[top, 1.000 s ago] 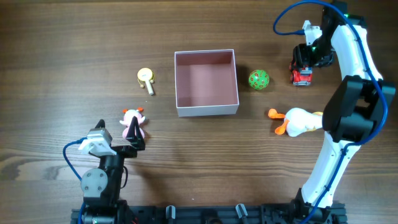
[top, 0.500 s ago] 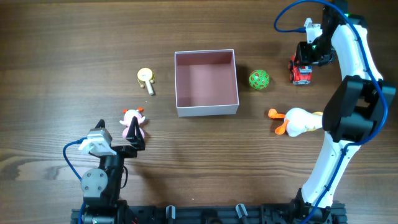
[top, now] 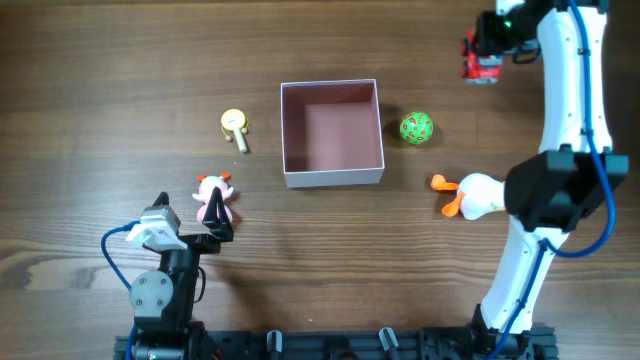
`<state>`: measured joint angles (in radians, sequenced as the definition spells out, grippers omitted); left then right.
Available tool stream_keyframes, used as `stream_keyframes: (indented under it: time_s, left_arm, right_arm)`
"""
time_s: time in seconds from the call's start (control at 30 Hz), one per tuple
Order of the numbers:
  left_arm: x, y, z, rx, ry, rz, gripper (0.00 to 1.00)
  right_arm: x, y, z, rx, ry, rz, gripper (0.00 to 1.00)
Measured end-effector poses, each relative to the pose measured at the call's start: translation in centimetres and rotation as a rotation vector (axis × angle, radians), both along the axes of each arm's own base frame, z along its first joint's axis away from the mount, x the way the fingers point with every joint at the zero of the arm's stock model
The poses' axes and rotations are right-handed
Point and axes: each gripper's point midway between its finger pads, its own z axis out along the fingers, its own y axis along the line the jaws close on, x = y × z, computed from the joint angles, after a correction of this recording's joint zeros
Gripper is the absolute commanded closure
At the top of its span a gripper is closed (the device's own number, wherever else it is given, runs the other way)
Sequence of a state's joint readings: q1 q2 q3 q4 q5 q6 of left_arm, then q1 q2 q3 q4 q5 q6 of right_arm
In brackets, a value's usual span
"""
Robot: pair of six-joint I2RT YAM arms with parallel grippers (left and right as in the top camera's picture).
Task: Pack container
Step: 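Carry the fire truck left and lower it into the white box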
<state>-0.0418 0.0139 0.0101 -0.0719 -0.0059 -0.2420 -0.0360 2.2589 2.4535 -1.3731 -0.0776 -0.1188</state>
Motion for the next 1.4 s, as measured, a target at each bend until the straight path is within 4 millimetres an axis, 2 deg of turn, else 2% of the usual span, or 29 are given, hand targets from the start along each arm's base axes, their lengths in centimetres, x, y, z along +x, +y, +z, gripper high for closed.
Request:
stream_keyframes:
  time_s: [0.13,0.2,0.23,0.5,0.63,0.77,0.87,1.17,1.4]
  left_arm:
    - [0.0,0.0,0.0,0.000,0.000,0.000,0.00]
    - [0.0,0.0,0.0,0.000,0.000,0.000,0.00]
    - [0.0,0.0,0.0,0.000,0.000,0.000,0.00]
    - [0.0,0.0,0.0,0.000,0.000,0.000,0.00]
    - [0.0,0.0,0.0,0.000,0.000,0.000,0.00]
    - [0.0,0.0,0.0,0.000,0.000,0.000,0.00]
    - [0.0,0.0,0.0,0.000,0.000,0.000,0.00]
    - [0.0,0.0,0.0,0.000,0.000,0.000,0.00]
    - [0.0,0.0,0.0,0.000,0.000,0.000,0.00]
  right_arm:
    - [-2.2,4.4,3.4,0.038,-0.015,0.000,0.59]
    - [-3.1,6.0,4.5,0.051,-0.019,0.007,0.58]
    - [-4.6,9.2,5.9,0.077,-0.024,0.031,0.57]
    - [-8.0,17.6,4.4,0.100,0.063,0.133,0.58]
    - [-8.5,20.0,3.4,0.105,0.078,0.157,0.56]
    - [-8.1,22.1,1.6,0.108,0.083,0.180,0.55]
    - [-8.0,22.9,-0.3,0.102,0.104,0.182,0.55]
    - [-7.5,22.2,-6.9,0.034,0.191,0.148,0.55]
    - [-6.6,22.6,-8.9,0.038,0.185,0.141,0.54]
